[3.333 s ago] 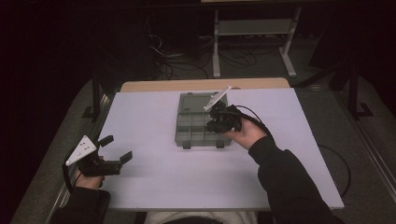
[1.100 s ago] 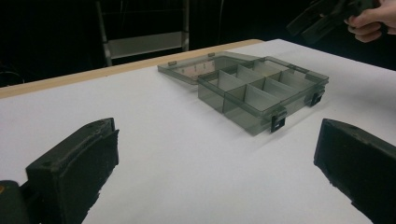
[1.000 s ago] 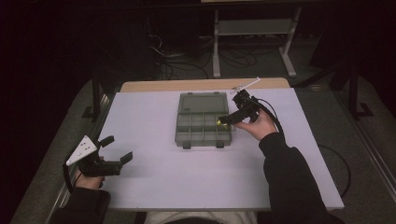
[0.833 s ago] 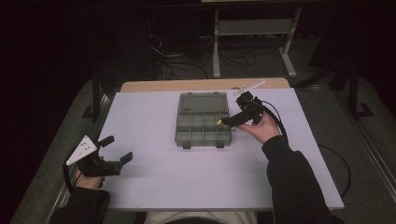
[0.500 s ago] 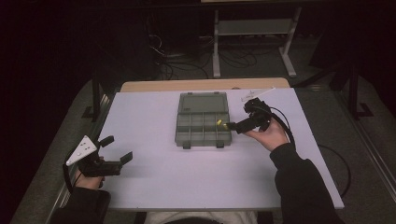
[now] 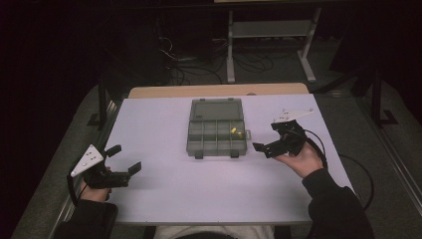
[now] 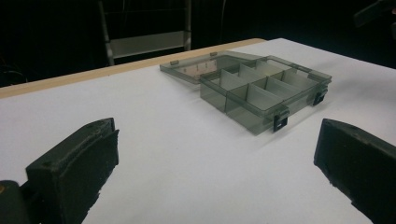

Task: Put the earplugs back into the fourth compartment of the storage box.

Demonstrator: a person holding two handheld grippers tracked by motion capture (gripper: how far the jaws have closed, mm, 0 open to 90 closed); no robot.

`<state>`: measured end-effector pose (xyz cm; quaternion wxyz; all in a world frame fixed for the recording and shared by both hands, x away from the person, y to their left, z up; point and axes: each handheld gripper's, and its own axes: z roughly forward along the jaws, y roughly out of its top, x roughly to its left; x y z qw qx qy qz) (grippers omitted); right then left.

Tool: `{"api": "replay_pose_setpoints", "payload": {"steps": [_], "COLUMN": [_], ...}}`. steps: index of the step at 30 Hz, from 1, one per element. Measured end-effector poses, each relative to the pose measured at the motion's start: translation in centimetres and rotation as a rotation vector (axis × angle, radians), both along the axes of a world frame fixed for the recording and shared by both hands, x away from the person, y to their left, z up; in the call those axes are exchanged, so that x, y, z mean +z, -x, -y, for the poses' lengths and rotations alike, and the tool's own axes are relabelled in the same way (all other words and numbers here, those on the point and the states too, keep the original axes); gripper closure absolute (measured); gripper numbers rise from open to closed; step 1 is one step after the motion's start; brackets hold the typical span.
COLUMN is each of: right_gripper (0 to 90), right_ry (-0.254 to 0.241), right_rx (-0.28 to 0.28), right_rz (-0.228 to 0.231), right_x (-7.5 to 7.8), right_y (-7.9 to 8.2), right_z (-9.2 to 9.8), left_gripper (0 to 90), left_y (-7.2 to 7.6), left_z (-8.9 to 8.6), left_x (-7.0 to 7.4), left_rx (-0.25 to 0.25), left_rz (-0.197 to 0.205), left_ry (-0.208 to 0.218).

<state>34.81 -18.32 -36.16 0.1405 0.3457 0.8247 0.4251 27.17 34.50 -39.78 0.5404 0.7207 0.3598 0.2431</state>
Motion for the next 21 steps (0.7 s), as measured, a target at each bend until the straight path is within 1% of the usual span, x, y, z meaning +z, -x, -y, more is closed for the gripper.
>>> {"api": "replay_pose_setpoints", "payload": {"steps": [2,4,5,6,7,11,12,16,21], "right_gripper": [0.0,0.0,0.0,0.0,0.0,0.0,0.0,0.0,0.0], "right_ry": [-0.002,-0.009,-0.009,-0.007,0.0,-0.014,-0.014,-0.026,-0.024], "right_rx": [-0.002,-0.006,-0.006,-0.019,-0.03,-0.04,-0.04,-0.043,-0.036], "right_rz": [0.003,0.016,0.016,0.023,0.026,0.024,0.024,0.02,0.008], "right_x": [-0.2,-0.9,-0.9,-1.2,-1.8,-2.6,-2.6,-3.2,-3.4], "right_y": [0.3,1.2,1.2,1.5,2.2,3.4,3.4,4.3,4.4], "right_z": [0.2,0.8,0.8,0.9,1.4,2.3,2.3,2.7,2.6], "left_gripper": [0.0,0.0,0.0,0.0,0.0,0.0,0.0,0.0,0.0], "left_y": [0.0,0.0,0.0,0.0,0.0,0.0,0.0,0.0,0.0], "left_z": [0.0,0.0,0.0,0.0,0.0,0.0,0.0,0.0,0.0], "left_x": [0.0,0.0,0.0,0.0,0.0,0.0,0.0,0.0,0.0], "left_rx": [0.0,0.0,0.0,0.0,-0.001,-0.001,-0.002,-0.001,-0.003], "left_rz": [0.0,0.0,0.0,0.0,0.0,0.002,0.0,0.0,0.0], "left_ry": [0.0,0.0,0.0,0.0,0.001,-0.001,-0.002,-0.002,-0.002]}}
